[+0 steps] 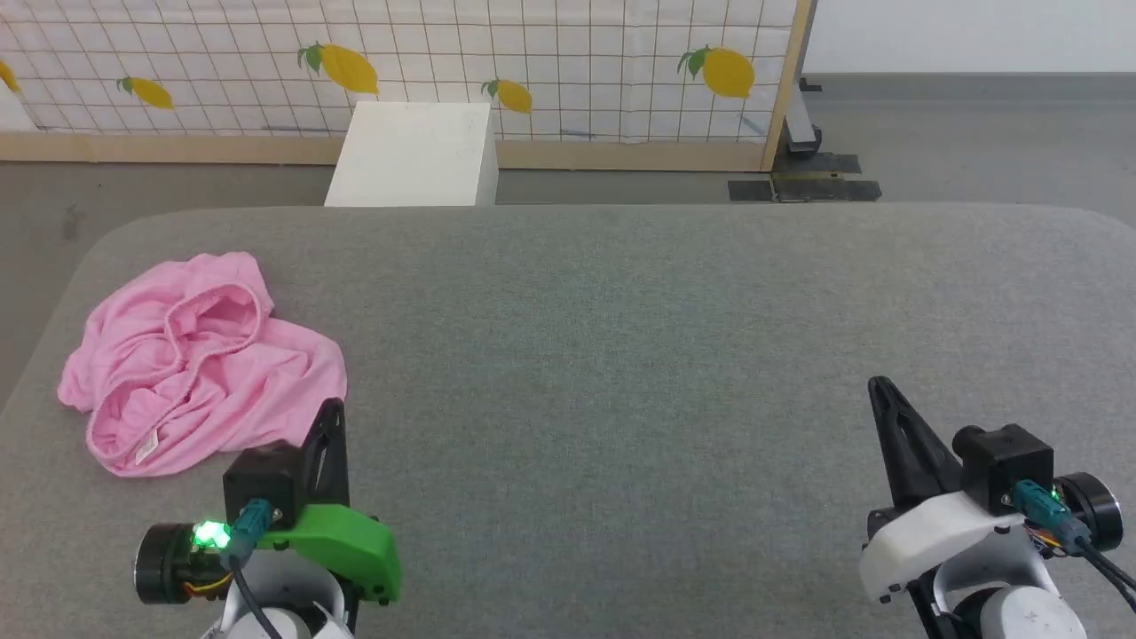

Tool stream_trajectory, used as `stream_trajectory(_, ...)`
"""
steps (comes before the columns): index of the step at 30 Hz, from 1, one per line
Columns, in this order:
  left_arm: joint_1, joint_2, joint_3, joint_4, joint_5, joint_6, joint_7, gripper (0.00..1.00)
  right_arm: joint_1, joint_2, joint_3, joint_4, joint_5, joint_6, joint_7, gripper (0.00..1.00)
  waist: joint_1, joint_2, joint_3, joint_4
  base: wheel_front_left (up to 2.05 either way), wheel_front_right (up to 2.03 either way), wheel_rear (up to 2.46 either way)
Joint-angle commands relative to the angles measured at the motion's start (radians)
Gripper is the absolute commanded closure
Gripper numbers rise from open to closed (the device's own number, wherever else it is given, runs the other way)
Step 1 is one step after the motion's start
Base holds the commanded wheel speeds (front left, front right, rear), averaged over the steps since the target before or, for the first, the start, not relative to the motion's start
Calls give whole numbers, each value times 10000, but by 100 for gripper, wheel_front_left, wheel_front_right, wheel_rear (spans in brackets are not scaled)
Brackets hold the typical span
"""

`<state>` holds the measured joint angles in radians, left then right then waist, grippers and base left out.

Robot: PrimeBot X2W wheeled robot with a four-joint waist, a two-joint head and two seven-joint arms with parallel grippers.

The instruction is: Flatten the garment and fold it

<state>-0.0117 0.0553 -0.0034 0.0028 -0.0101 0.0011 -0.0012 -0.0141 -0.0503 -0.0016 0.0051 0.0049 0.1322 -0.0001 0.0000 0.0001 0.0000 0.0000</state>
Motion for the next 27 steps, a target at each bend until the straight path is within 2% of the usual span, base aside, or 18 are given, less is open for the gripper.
stream_trajectory(1,117,-51,34,-28,101,-11,12,100,141,1,16,-51,-49,-15,1,100,0,-1,0,0,0,0,0)
stream_trajectory(27,117,-51,34,-28,101,-11,12,100,141,1,16,-51,-49,-15,1,100,0,-1,0,0,0,0,0)
